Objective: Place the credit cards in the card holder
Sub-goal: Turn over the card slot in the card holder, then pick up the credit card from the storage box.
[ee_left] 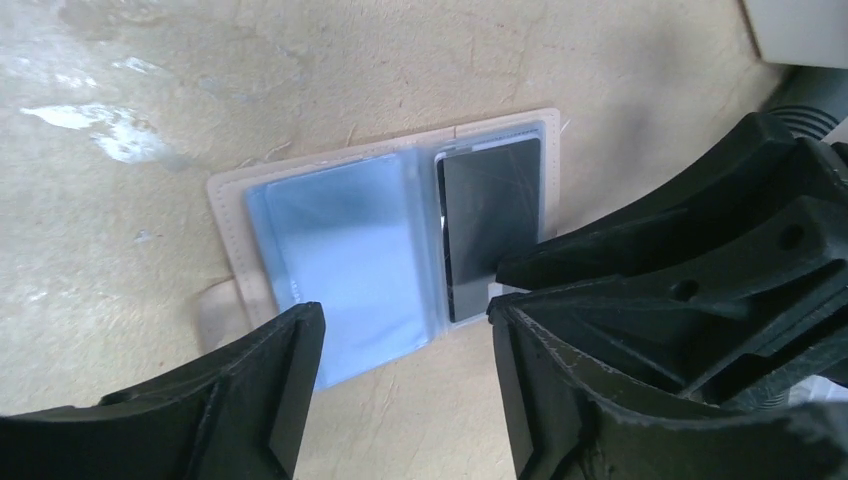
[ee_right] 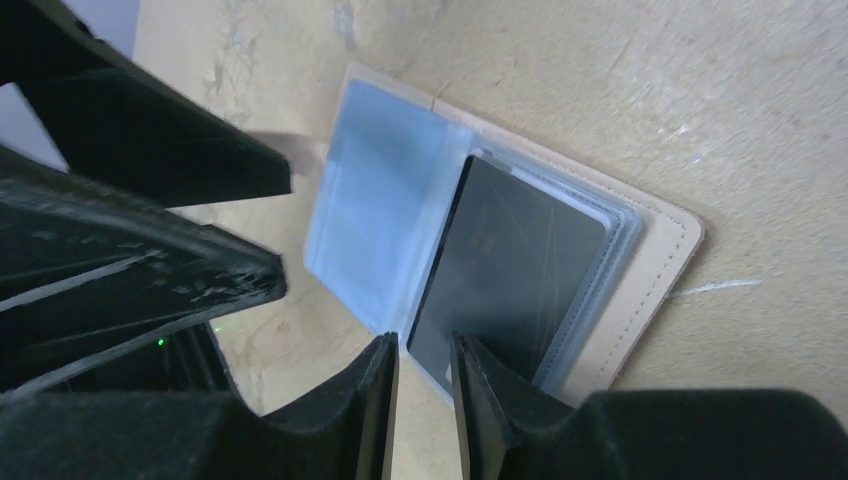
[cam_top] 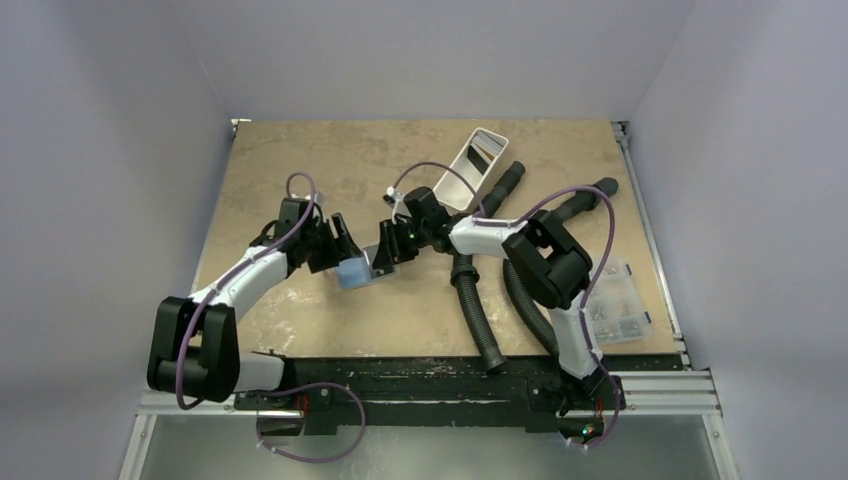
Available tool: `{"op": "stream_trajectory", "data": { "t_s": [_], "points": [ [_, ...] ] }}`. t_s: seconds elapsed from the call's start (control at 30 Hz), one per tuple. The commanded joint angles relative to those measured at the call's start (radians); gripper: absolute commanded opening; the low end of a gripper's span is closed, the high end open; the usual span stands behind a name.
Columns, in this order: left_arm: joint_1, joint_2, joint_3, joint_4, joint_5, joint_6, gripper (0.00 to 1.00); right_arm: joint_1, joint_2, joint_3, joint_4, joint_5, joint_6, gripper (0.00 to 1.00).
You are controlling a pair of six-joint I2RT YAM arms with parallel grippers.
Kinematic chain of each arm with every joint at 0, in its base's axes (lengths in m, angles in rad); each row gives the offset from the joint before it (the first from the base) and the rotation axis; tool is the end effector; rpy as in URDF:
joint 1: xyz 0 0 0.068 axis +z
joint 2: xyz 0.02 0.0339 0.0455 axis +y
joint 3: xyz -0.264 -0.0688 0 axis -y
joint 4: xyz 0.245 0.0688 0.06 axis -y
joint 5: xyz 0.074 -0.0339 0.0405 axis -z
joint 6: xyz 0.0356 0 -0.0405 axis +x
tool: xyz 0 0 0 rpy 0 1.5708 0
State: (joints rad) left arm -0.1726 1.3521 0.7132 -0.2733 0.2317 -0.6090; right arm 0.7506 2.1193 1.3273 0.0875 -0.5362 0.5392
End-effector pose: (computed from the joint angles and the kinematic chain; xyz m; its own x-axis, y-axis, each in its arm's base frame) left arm 0.2564 -0.0530 0.1874 -0.8139 -0.4233 -0.3981 -0.1950 0.8443 -0.4991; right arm 0.3182 0.3217 0.1388 -0.8536 -0.1926 -0.4839 -0.5042 0.5384 0.6751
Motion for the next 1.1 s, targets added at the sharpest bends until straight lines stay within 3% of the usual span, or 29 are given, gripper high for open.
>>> {"op": "stream_trajectory", "data": {
  "t_s": [0.0,0.2,0.3,0.47,0.53,0.6,0.73,0.8,0.9,1.07],
  "points": [
    [0.002,-0.107,0.107,-0.047,-0.041,0.092,0.70,-0.009,-0.067,0.043,-0.155,0.110,-0.125,0.37],
    [-0.033,-0.052,0.274,-0.049,0.072,0.130,0.73,-0.033,-0.186,0.138,-0.332,0.295,-0.260,0.55],
    [-0.073,-0.029,0.356,-0.042,0.055,0.160,0.74,-0.074,-0.227,0.194,-0.444,0.419,-0.333,0.60],
    [-0.093,0.012,0.417,-0.030,0.032,0.241,0.75,-0.173,-0.337,0.216,-0.500,0.654,-0.419,0.84],
    [-0.093,0.022,0.410,-0.034,0.014,0.269,0.75,-0.215,-0.353,0.239,-0.516,0.723,-0.445,0.86],
    [-0.093,0.020,0.380,-0.029,0.013,0.285,0.75,-0.234,-0.373,0.242,-0.500,0.807,-0.475,0.88],
    [-0.099,-0.016,0.330,-0.031,0.002,0.303,0.75,-0.252,-0.419,0.159,-0.296,0.942,-0.632,0.98],
    [-0.105,-0.038,0.322,-0.026,-0.008,0.303,0.76,-0.283,-0.390,0.181,-0.272,0.915,-0.714,0.99],
    [-0.105,-0.053,0.321,-0.019,0.005,0.296,0.76,-0.353,-0.268,0.366,-0.414,0.872,-0.716,0.99],
    [-0.105,-0.078,0.314,-0.014,0.002,0.295,0.76,-0.440,-0.154,0.482,-0.457,0.651,-0.753,0.99]
  ]
}}
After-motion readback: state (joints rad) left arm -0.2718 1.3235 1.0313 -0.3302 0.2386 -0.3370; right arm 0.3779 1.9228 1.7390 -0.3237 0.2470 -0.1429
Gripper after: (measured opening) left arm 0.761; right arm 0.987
